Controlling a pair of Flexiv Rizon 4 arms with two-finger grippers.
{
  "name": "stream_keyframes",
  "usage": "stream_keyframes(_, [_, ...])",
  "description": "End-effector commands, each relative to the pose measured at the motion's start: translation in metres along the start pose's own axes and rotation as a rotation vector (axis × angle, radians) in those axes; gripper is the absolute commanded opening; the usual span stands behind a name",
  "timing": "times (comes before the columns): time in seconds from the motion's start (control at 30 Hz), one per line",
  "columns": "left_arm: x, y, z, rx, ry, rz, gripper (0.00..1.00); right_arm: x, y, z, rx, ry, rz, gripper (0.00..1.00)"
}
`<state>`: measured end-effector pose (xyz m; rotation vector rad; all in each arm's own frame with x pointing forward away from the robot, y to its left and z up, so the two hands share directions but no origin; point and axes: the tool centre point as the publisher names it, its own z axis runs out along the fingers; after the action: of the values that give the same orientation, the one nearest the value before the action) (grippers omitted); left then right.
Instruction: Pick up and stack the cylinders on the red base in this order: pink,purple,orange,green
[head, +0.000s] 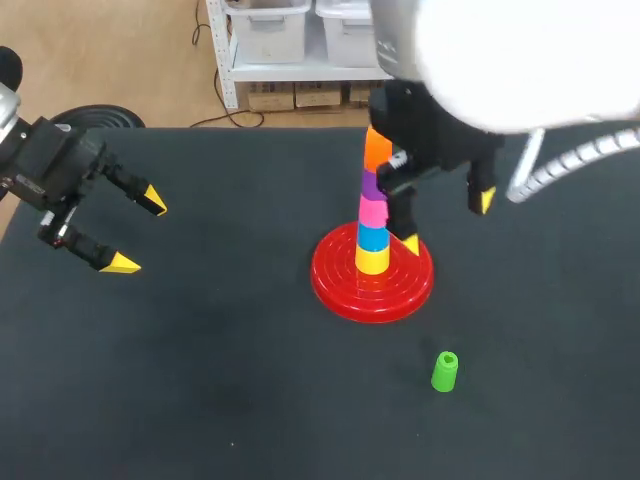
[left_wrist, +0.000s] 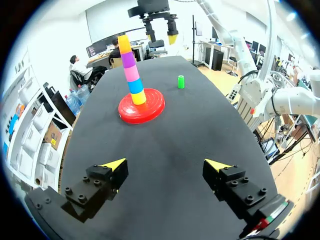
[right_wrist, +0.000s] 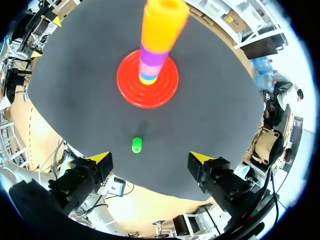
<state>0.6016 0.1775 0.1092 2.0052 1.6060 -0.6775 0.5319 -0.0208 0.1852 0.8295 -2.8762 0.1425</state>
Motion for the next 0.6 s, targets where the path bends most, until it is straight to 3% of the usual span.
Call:
stream_keyframes(0.03, [0.001,0.000,0.000,-0.002,0.000,0.001,1.00,0.012,0.000,0.012,-0.016,-0.298,-0.005,1.00])
stream_keyframes(0.4, [0.001,0.000,0.000,-0.002,0.000,0.001,1.00,0.010,0.013,0.056,-0.106,-0.306,-0.033,1.00])
stream_keyframes(0.6, [0.001,0.000,0.000,-0.002,0.000,0.001,1.00,0.009,0.025,0.078,-0.144,-0.271,-0.054,1.00])
